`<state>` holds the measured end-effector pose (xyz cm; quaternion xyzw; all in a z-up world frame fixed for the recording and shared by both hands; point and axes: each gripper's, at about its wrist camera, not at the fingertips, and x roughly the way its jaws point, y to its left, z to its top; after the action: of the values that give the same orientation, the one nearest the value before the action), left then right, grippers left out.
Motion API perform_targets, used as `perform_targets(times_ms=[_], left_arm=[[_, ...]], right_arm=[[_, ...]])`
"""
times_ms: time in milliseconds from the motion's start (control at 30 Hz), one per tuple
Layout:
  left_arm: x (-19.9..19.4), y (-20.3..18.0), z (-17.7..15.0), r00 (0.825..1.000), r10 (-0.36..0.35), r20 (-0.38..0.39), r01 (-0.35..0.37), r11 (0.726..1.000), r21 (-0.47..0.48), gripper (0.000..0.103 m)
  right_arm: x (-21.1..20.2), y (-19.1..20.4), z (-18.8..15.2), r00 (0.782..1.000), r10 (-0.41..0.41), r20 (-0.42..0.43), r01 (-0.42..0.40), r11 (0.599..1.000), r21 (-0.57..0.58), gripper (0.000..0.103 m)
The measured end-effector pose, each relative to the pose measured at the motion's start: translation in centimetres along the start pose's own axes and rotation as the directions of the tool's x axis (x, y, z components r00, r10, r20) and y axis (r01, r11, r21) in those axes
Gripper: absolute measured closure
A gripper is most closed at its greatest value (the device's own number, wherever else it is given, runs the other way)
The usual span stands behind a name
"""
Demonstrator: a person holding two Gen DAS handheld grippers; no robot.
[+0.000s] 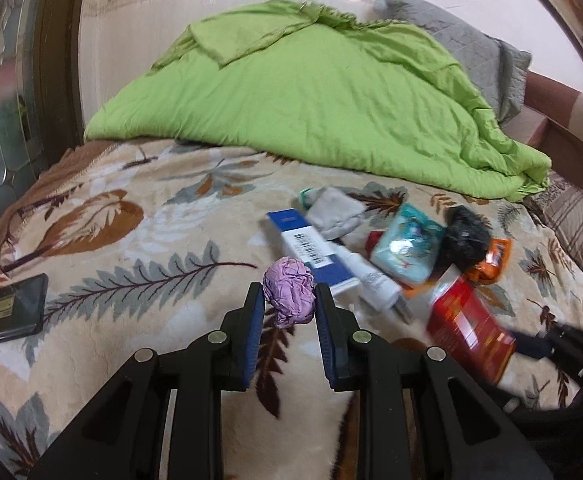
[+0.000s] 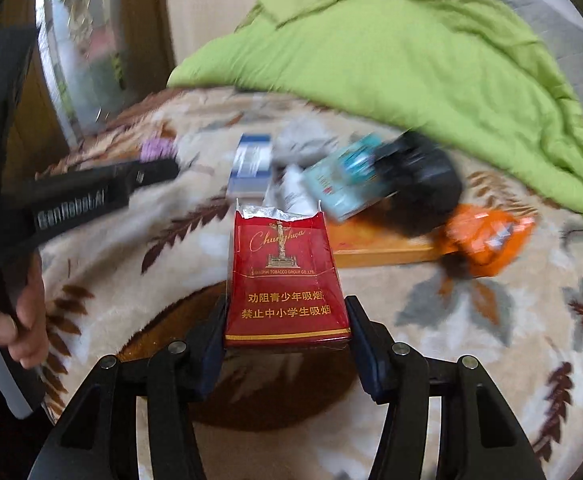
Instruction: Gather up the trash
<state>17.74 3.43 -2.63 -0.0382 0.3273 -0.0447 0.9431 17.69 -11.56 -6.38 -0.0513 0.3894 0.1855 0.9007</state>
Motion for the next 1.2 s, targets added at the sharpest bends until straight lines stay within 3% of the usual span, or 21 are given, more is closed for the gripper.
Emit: perform_targets(times_ms=[233, 467, 733, 1200], left_arm=[[-3.2, -2.5, -1.8, 1.000, -0.018, 0.025, 0.018, 1.000, 0.025, 0.079], [-6.6, -5.6, -4.6, 0.999, 0.016, 0.042, -0.020, 0.997, 0.079, 0.079], [-6.1, -7.0, -5.5, 0.995, 0.067, 0.069, -0.077, 0.984, 0.163, 0.079], [-5.2, -5.9, -5.1, 0.996, 0.077, 0.054, -0.084, 0.987, 0.137, 0.079]], right_arm=[[-6.5, -1.7, -1.0, 0.979, -0.116, 0.165, 0.103, 0.991, 0.088, 0.044], [-10.4, -2.4, -3.6, 0.971, -0.109, 0.213, 0.075, 0.984, 0.159, 0.044], [-10.2, -3.9, -3.9, 0.974, -0.109, 0.197, 0.063, 0.972, 0.225, 0.044], [-9.7, -2.6, -3.6, 0.971, -0.125, 0.204, 0.095, 0.984, 0.153, 0.044]])
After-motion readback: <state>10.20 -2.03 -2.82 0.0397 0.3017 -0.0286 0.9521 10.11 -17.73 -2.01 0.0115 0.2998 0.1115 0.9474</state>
